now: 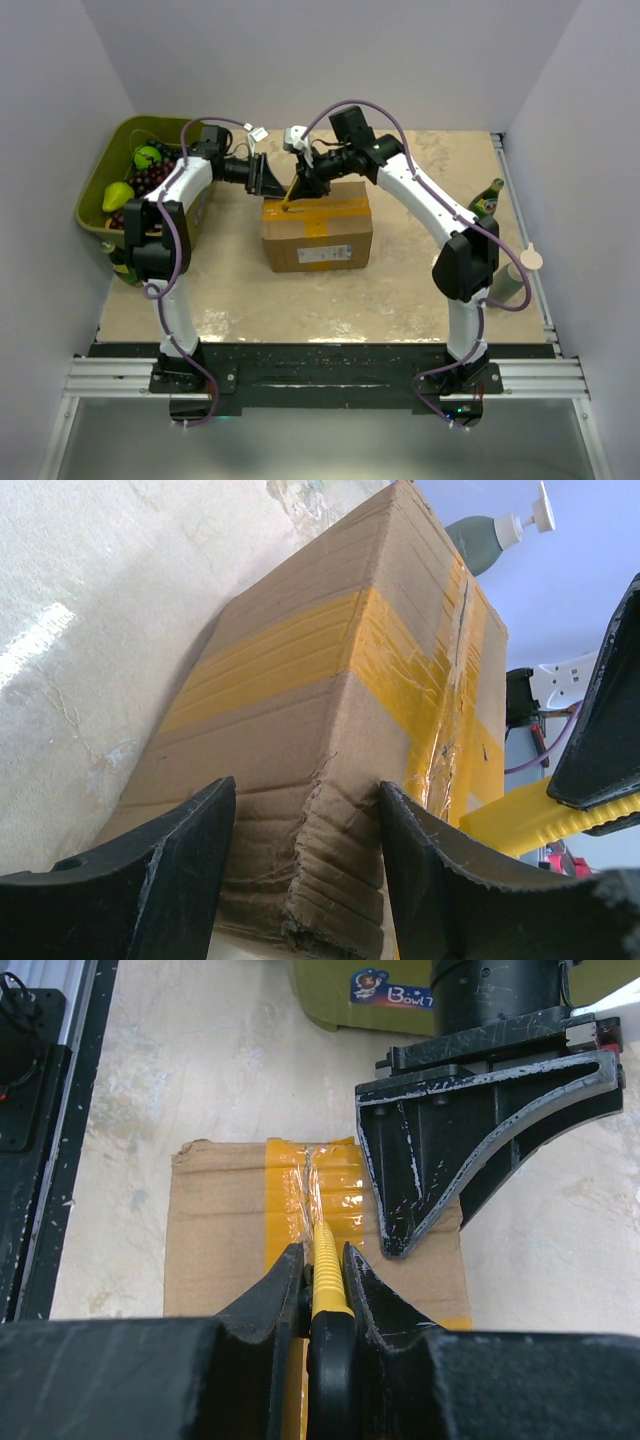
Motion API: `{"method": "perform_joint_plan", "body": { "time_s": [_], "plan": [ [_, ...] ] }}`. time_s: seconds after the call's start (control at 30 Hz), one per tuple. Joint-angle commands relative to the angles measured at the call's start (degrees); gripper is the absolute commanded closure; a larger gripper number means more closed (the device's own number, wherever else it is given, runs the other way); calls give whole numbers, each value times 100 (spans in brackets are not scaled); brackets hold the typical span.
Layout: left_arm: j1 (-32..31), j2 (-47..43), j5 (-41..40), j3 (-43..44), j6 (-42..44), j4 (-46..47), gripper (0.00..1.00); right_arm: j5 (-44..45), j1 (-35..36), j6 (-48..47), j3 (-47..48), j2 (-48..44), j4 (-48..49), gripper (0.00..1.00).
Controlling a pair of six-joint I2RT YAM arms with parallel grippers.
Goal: Unpack the express box
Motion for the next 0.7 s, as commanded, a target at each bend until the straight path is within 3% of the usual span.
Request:
{"method": "perform_joint_plan", "body": {
  "time_s": [0.0,0.67],
  "plan": [
    [-15,283,-604,-26,148,-132,38,464,-342,-59,230,-48,-725,100],
    [-15,345,-657,27,201,-158,38,639,-667,-129,134,-109,-1139,100]
  ]
}}
